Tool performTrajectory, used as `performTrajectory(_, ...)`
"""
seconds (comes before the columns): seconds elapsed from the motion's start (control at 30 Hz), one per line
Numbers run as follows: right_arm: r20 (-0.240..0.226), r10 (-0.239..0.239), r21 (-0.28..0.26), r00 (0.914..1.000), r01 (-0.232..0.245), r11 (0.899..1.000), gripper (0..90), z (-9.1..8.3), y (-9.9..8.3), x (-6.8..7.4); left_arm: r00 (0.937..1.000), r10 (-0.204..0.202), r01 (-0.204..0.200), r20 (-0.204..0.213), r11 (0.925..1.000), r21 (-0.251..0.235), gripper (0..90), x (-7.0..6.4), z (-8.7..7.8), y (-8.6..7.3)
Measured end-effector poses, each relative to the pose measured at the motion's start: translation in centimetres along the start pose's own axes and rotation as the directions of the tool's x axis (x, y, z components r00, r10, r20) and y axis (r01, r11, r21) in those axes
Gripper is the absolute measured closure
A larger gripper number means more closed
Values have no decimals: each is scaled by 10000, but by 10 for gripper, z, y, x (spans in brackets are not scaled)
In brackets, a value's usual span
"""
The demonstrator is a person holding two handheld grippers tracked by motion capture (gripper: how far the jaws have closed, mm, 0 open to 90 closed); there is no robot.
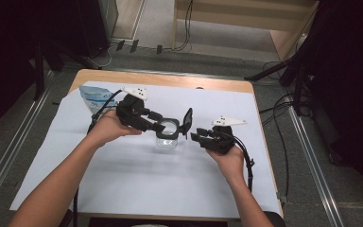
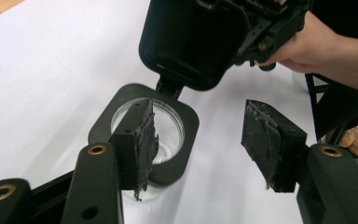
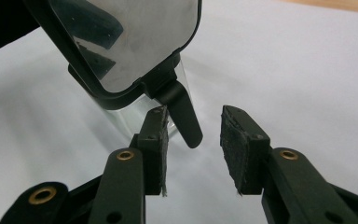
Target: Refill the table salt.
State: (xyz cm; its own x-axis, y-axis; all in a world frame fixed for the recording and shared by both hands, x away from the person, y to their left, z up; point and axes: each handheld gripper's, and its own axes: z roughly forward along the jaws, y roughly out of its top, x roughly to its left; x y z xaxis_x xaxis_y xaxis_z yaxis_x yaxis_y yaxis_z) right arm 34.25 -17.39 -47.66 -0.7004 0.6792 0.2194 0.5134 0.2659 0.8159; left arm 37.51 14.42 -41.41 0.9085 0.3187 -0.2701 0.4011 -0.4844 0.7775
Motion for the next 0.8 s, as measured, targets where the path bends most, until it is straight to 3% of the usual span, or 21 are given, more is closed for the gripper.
performTrajectory(0.07,115,14,-152,9999,-12,9999,632,-3,0,1,10000,21,-21,-22,9999,-108,446,-3,-5,-7)
performTrajectory(0.17,-176,311,-40,9994,-312,9995,622,-6,-1,0,9999,18,-19,-105,10000,-48,456,-3,-10,-16)
performTrajectory(0.27,-235,191,71,9995,-189,9998,610,-6,-4,0,9999,-26,25,-167,10000,-95,460,-3,-15,-25)
performTrajectory(0.37,-250,32,227,9997,-26,9997,607,-3,-5,-1,9986,-132,131,-505,9999,-27,446,-2,-21,-34)
performTrajectory(0.5,-238,-119,328,9996,127,9994,607,0,-6,-3,9977,-420,407,-523,9988,-264,440,0,-31,-46)
performTrajectory(0.6,-234,-157,352,9996,166,9992,607,1,-6,-5,9961,-313,317,-822,9995,45,437,0,-37,-52)
performTrajectory(0.8,-238,-54,384,9997,63,9992,601,0,-4,-10,9911,-505,519,-1233,9986,78,429,0,-51,-65)
